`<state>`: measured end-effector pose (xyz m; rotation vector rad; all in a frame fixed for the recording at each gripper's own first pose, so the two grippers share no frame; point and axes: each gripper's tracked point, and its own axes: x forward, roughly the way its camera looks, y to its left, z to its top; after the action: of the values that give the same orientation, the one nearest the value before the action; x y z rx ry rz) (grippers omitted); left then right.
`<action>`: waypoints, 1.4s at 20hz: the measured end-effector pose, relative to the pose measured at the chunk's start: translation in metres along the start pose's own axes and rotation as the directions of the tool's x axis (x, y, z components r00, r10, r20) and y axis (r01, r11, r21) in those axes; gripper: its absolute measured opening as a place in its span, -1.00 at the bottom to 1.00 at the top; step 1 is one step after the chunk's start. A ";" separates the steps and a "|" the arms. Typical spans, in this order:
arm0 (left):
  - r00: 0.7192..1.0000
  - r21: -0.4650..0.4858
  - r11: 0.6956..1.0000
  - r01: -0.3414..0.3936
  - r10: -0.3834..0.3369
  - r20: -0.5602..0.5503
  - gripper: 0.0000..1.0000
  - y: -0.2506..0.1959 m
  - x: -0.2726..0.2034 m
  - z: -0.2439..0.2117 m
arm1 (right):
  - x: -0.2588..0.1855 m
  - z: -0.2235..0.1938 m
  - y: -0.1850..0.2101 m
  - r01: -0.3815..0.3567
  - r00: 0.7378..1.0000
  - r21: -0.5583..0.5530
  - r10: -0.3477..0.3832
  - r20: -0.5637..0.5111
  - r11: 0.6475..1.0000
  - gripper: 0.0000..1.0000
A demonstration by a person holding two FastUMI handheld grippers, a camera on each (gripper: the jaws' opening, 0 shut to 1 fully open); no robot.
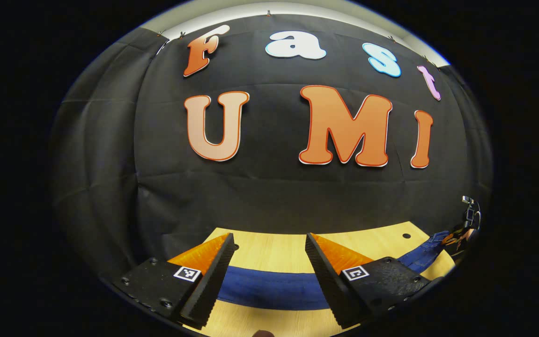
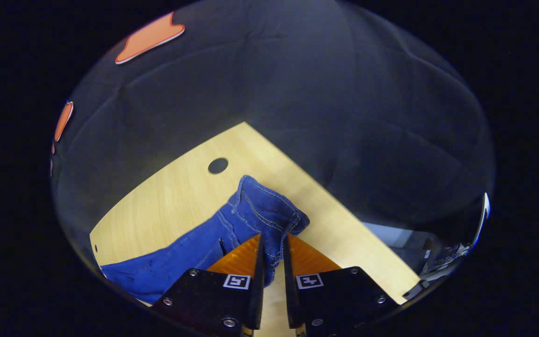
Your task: Grasp the waist and the cuffs of the jeans and fold them to make the two legs overlap; first hold the waist and fold one-third of the jeans toward the cuffs, then hold the cuffs and fold the remaining one-third in the same direction to finish folding.
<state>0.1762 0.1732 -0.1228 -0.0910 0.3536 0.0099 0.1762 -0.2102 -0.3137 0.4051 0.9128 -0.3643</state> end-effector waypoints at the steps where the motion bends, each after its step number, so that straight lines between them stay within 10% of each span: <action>1: 1.000 -0.004 1.000 0.012 -0.012 -0.006 0.87 0.001 0.004 -0.003 | 0.001 0.002 -0.002 0.003 1.000 -0.006 -0.003 0.031 1.000 -0.57; 14: 0.997 -0.084 0.995 0.050 -0.055 -0.054 0.89 0.015 0.015 -0.028 | -0.011 0.010 0.027 -0.043 0.987 -0.110 0.059 0.149 0.993 -0.72; 15: 0.997 -0.094 0.995 0.045 -0.051 -0.060 0.90 0.015 0.015 -0.033 | 0.003 0.000 0.032 -0.076 0.990 -0.109 0.088 0.113 0.991 -1.00; 21: 0.994 -0.080 0.996 0.028 -0.036 -0.107 0.90 0.019 0.016 -0.051 | 0.018 -0.043 -0.011 -0.035 0.998 0.032 0.037 -0.052 0.999 -0.98; 23: 0.992 -0.076 0.997 0.023 -0.032 -0.119 0.90 0.016 0.017 -0.054 | 0.020 -0.044 -0.025 -0.020 0.995 0.181 0.037 -0.091 0.983 -0.67; 27: 0.990 -0.056 0.998 0.035 -0.043 -0.132 0.91 0.002 0.022 -0.057 | 0.014 -0.052 -0.053 0.027 0.986 0.345 0.032 -0.164 0.938 0.79; 28: 0.990 -0.049 0.998 0.038 -0.044 -0.135 0.91 -0.001 0.024 -0.057 | 0.012 -0.053 -0.067 0.063 0.983 0.361 0.004 -0.182 0.931 0.83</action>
<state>0.1789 0.1670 -0.1840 -0.1447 0.4884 -0.0288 0.1160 -0.2438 -0.3647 0.7783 1.0303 -0.5349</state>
